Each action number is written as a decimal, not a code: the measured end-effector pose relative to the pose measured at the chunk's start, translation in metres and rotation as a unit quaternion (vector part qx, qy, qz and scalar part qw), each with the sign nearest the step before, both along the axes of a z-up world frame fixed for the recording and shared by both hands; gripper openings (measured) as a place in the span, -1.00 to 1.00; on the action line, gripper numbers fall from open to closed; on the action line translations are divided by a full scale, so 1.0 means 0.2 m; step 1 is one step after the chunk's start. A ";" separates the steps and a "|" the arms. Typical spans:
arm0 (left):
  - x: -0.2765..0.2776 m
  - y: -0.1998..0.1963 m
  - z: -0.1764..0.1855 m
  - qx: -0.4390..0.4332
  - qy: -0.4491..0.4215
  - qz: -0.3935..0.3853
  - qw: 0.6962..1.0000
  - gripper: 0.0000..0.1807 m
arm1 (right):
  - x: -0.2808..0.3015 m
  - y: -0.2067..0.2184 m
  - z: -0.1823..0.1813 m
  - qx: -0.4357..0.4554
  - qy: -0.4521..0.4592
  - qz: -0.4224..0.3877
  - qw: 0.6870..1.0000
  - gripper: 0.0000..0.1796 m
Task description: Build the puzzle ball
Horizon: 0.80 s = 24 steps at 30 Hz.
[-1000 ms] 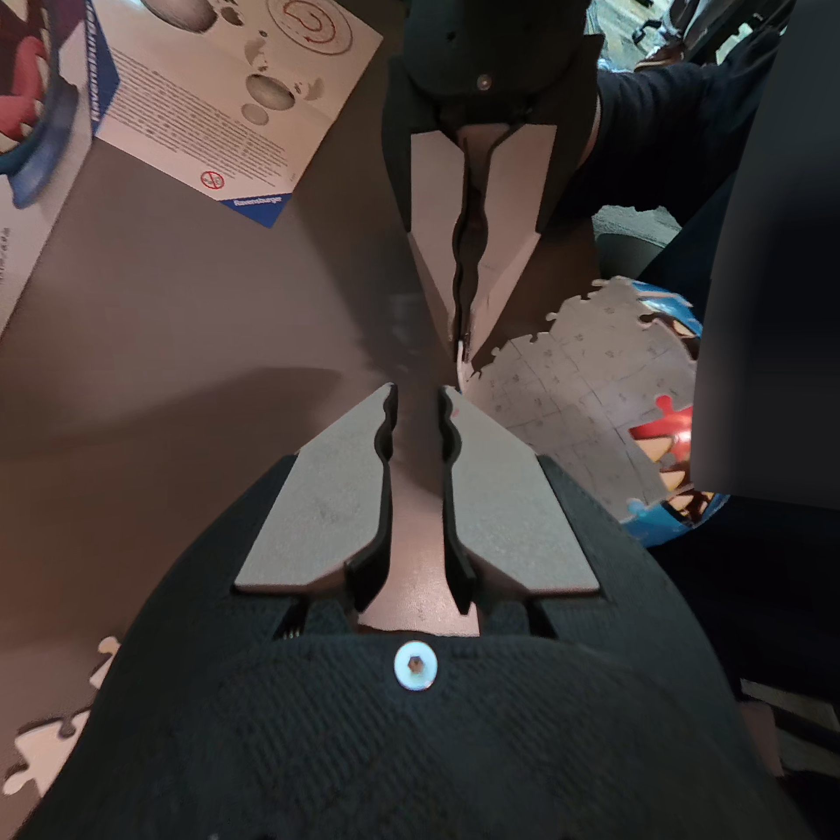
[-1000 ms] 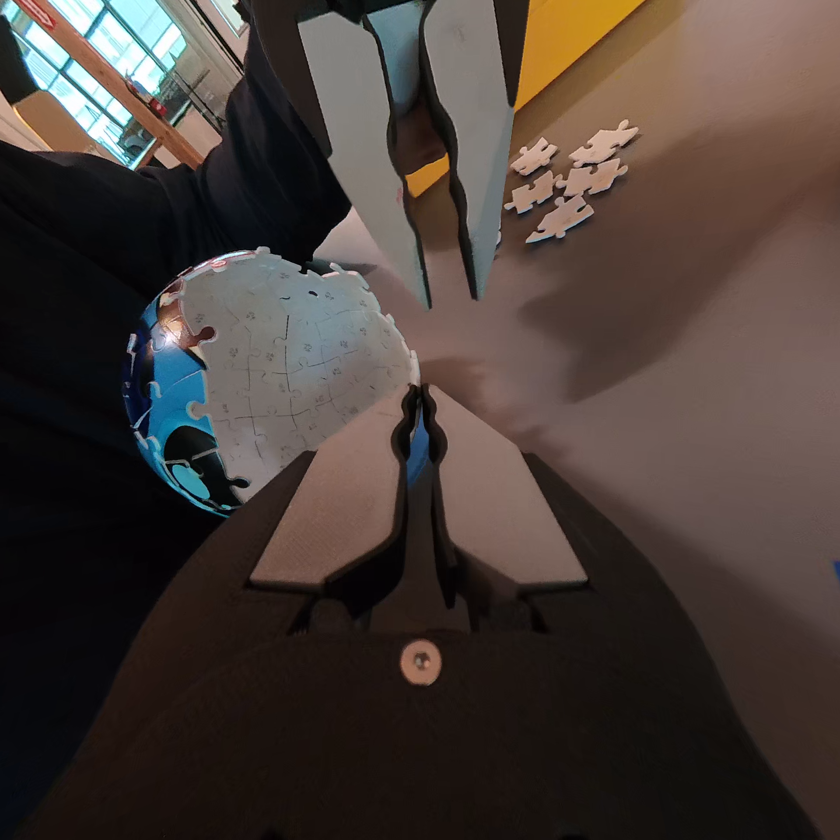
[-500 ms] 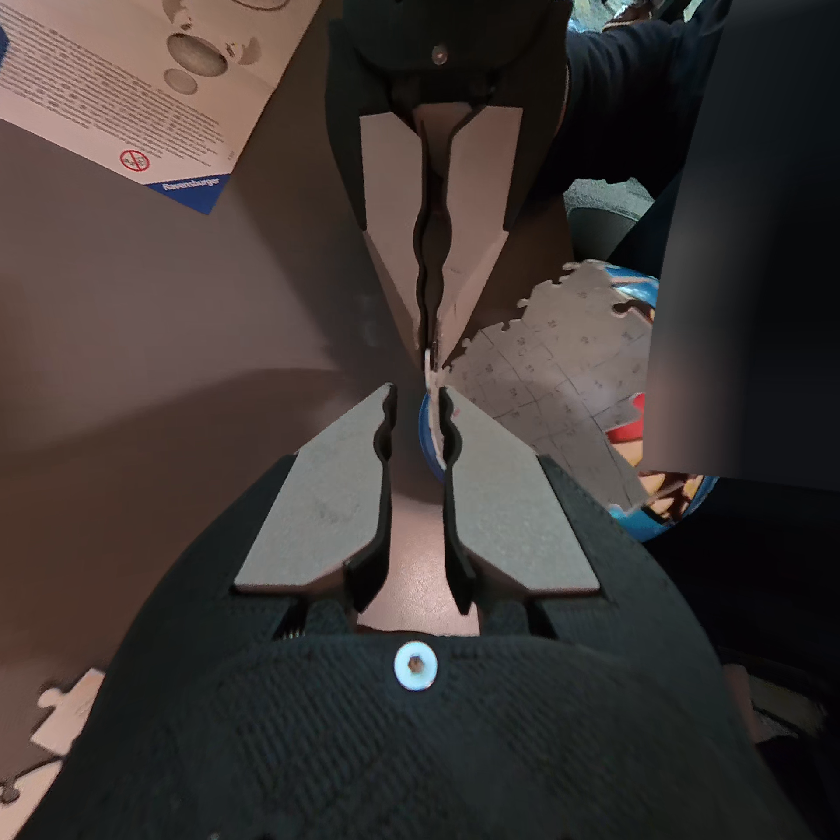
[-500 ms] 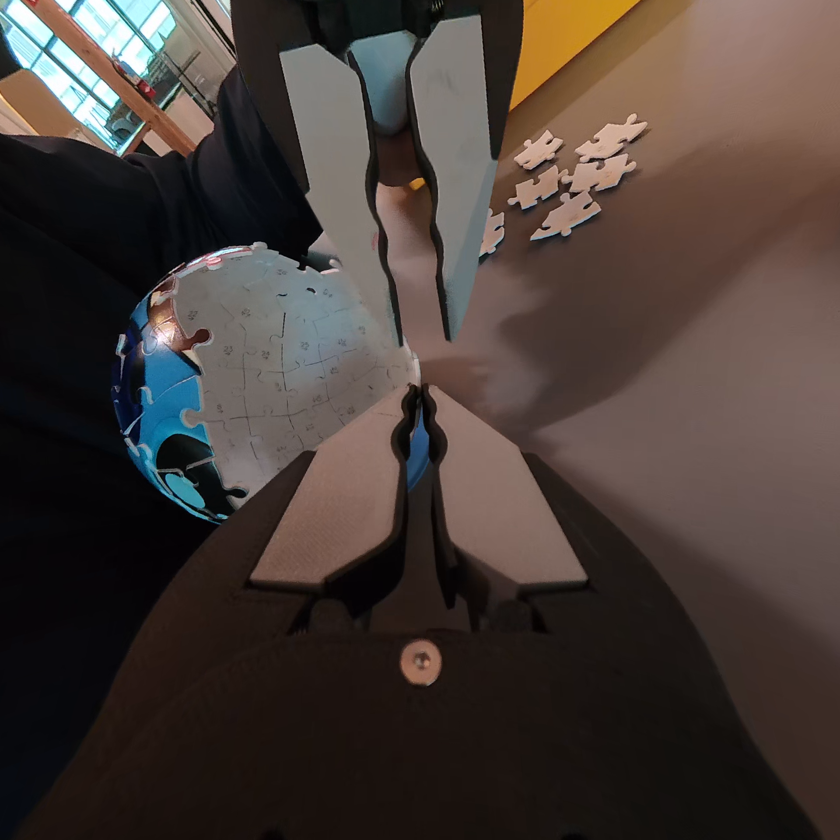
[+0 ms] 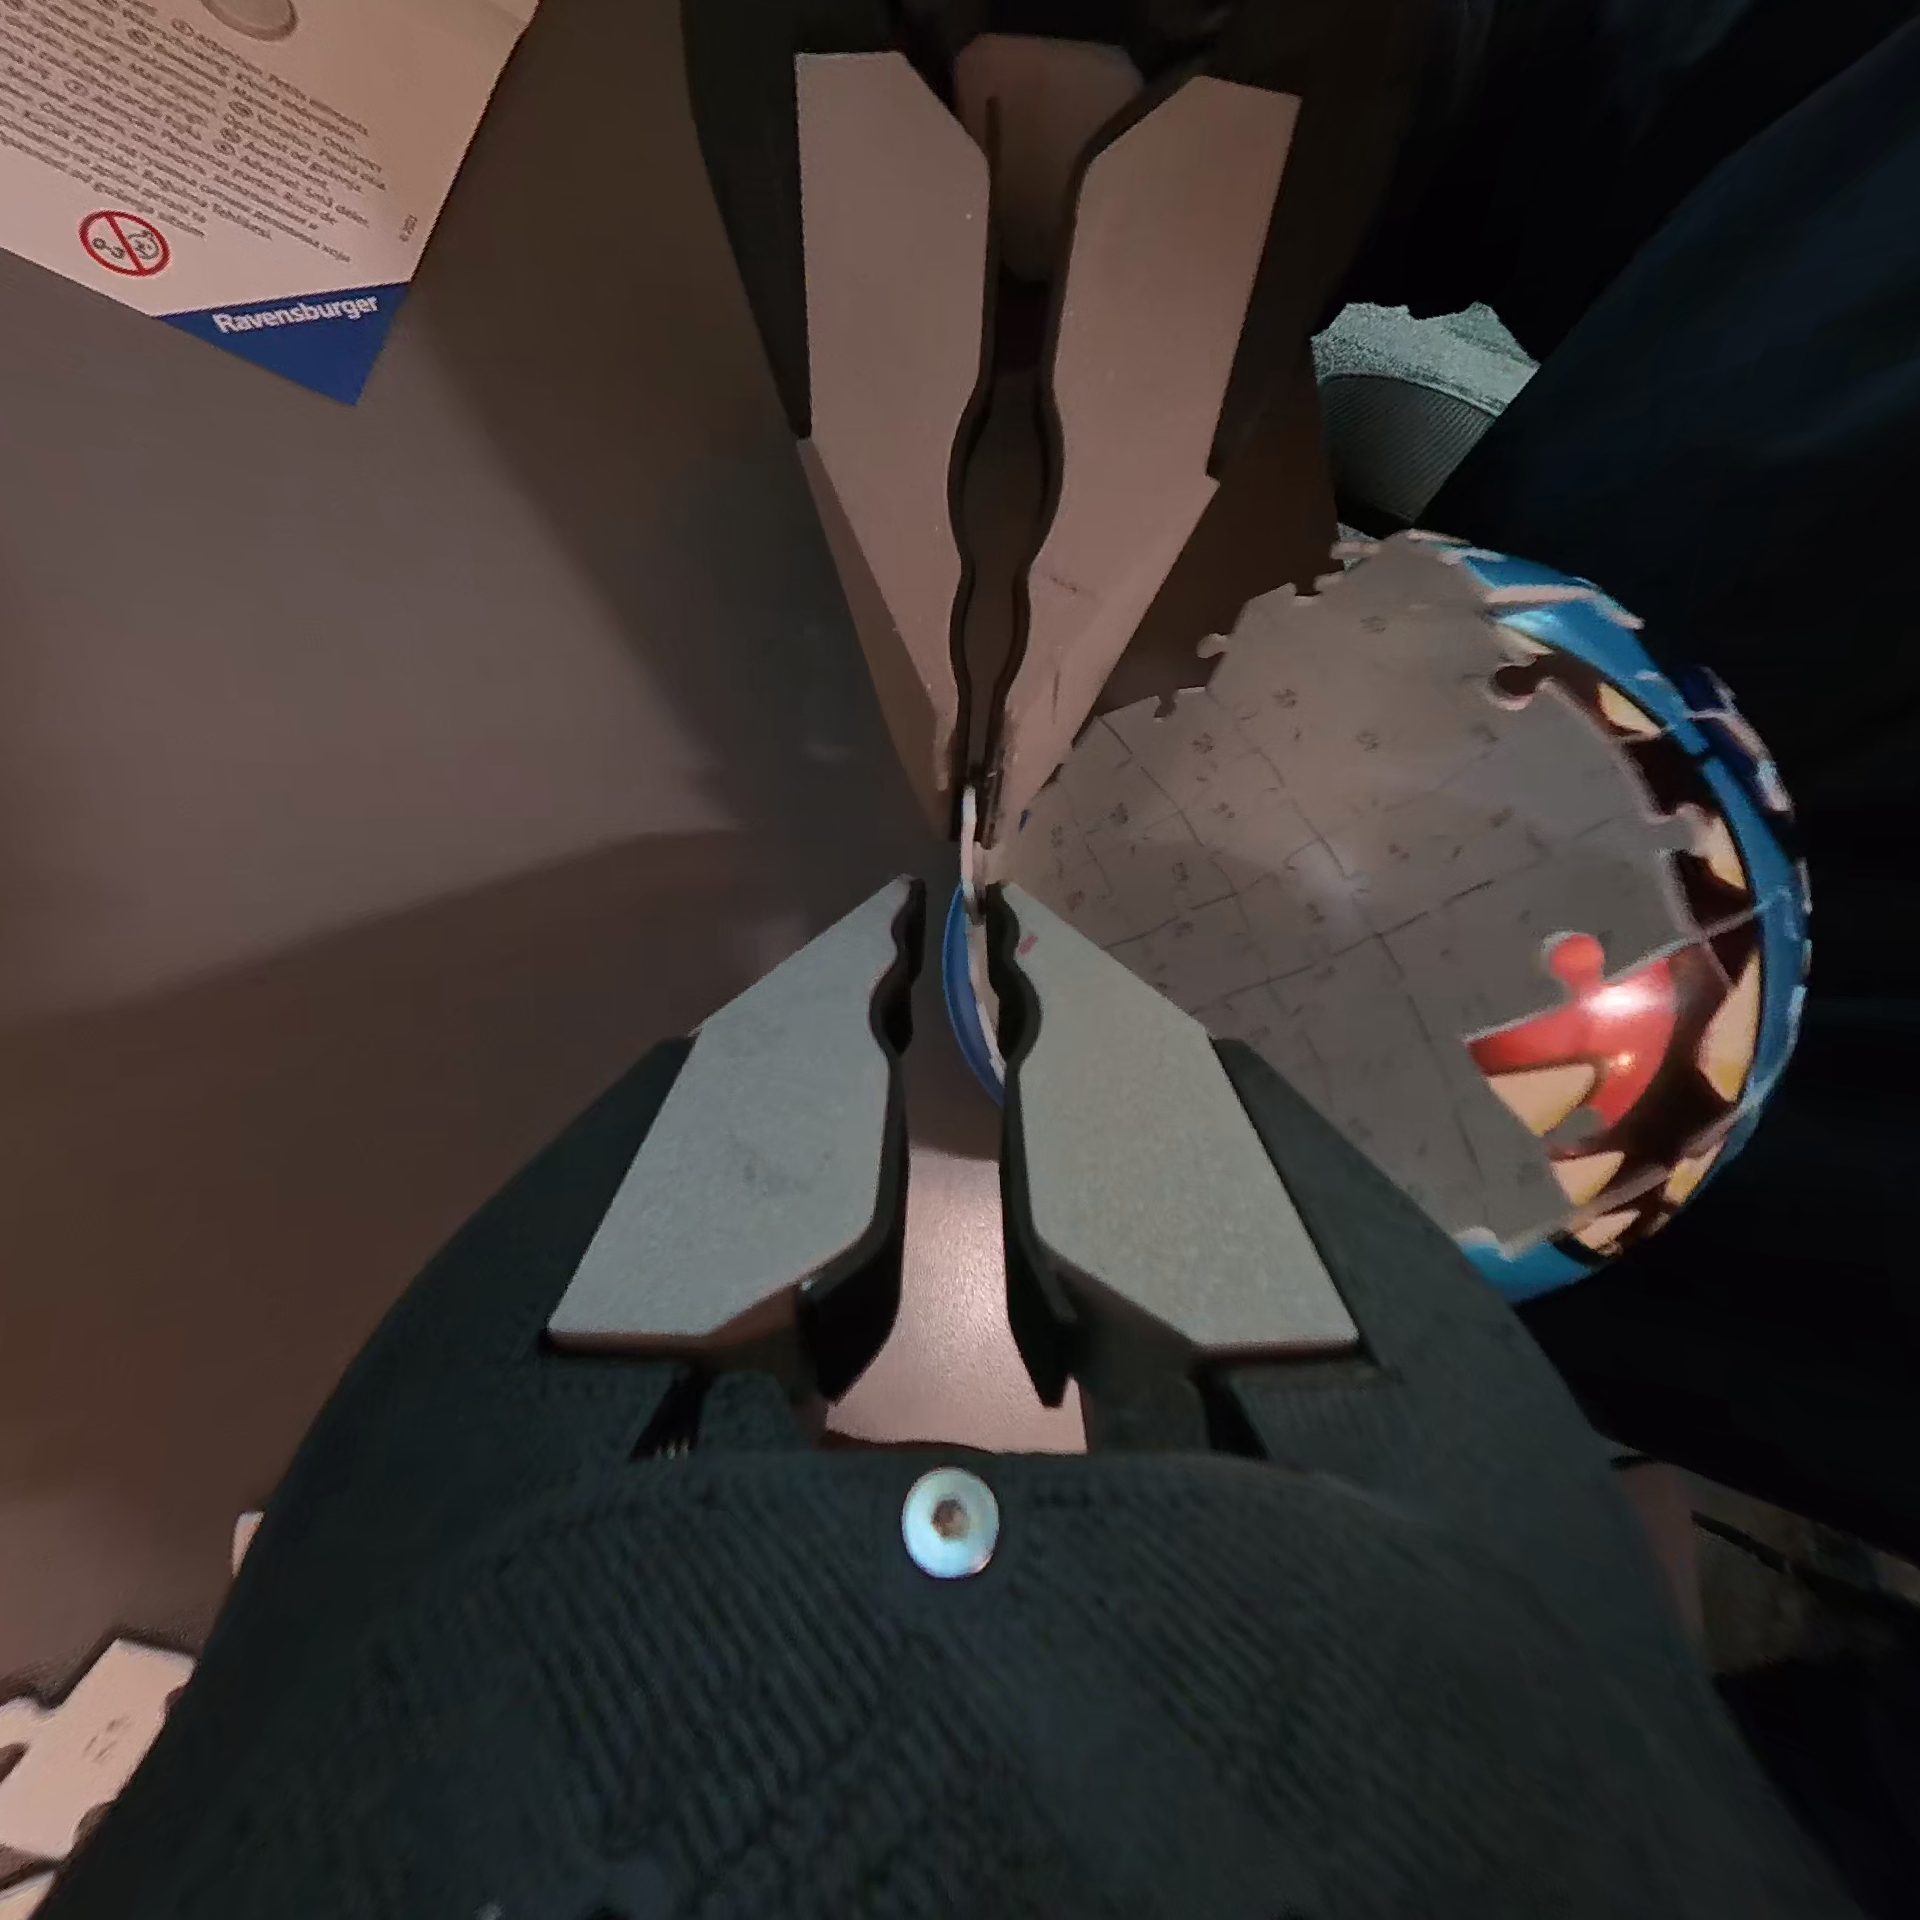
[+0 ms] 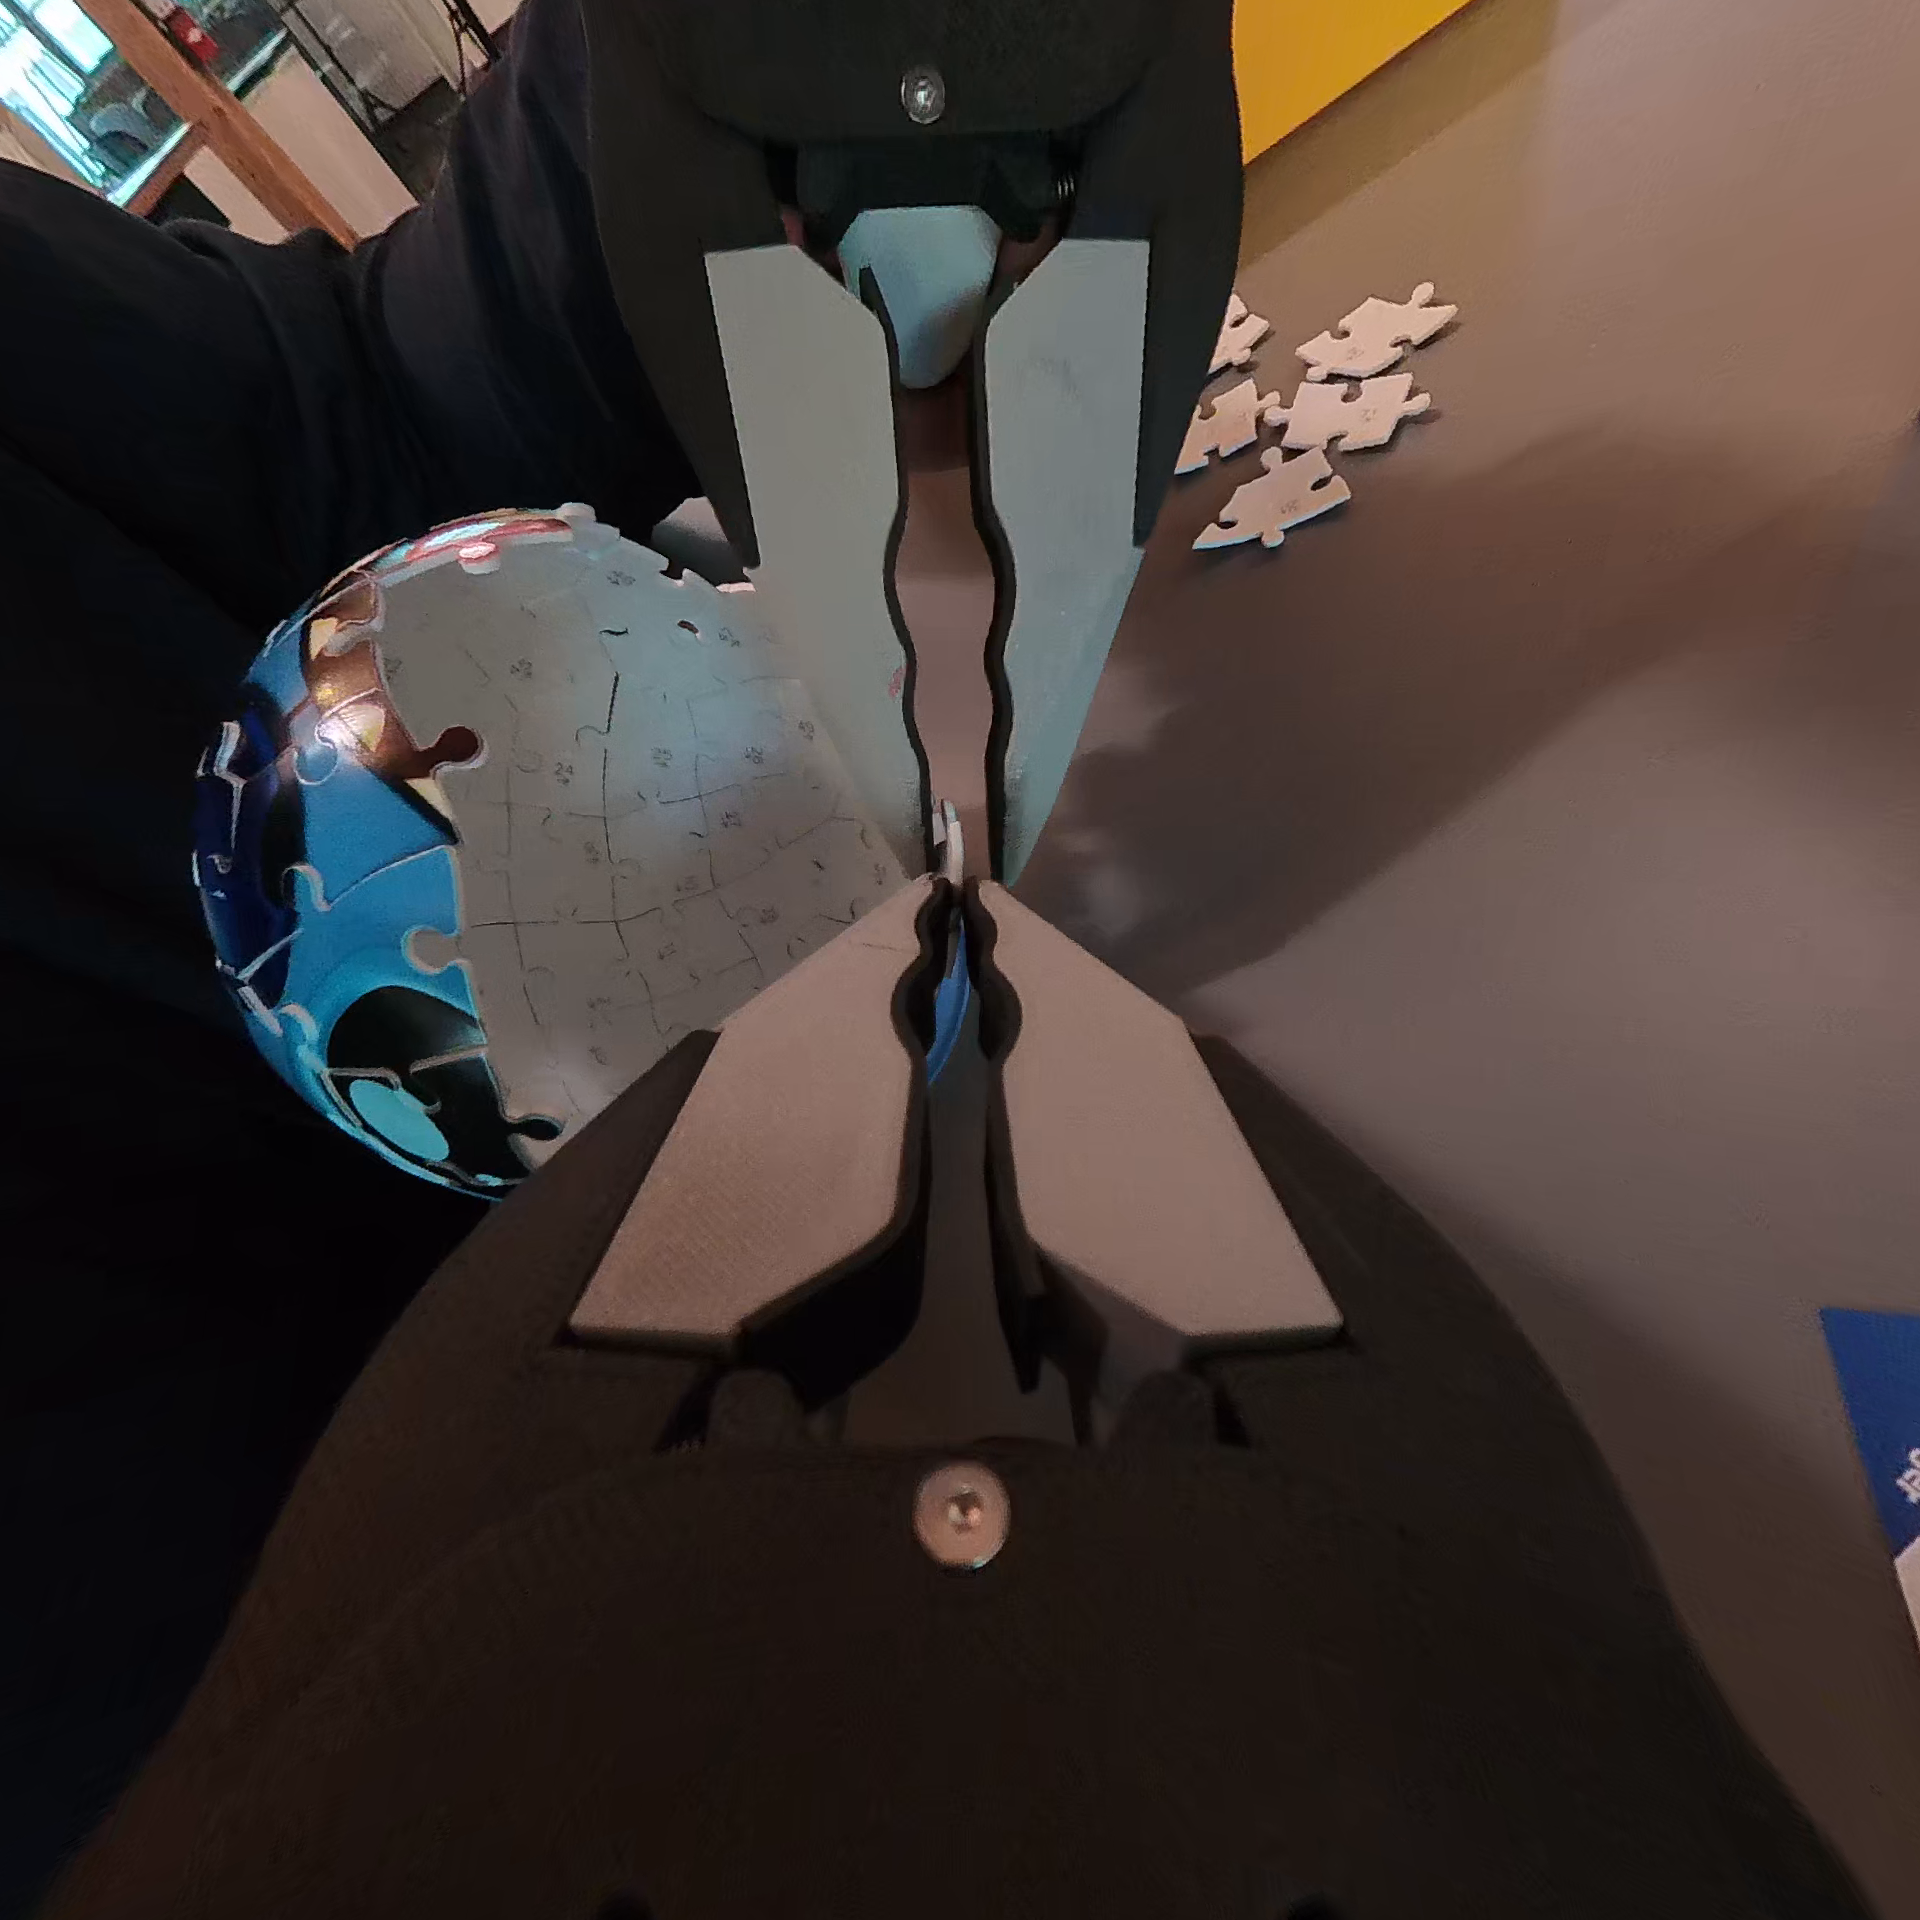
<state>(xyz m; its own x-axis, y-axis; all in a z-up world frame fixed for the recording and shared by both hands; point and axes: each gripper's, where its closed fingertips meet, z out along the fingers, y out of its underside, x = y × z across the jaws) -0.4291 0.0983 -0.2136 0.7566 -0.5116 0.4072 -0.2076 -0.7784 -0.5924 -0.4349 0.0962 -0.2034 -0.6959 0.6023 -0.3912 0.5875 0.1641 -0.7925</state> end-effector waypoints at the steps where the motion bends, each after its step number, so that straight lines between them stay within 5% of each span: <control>1: 0.00 0.00 0.00 -0.001 0.001 -0.002 1.000 -0.90 | 0.00 0.00 0.00 0.001 0.001 0.000 1.000 -1.00; 24: 0.02 0.00 0.00 0.003 0.013 -0.005 1.000 -1.00 | 0.02 -0.02 -0.04 0.000 -0.007 0.031 0.999 -0.90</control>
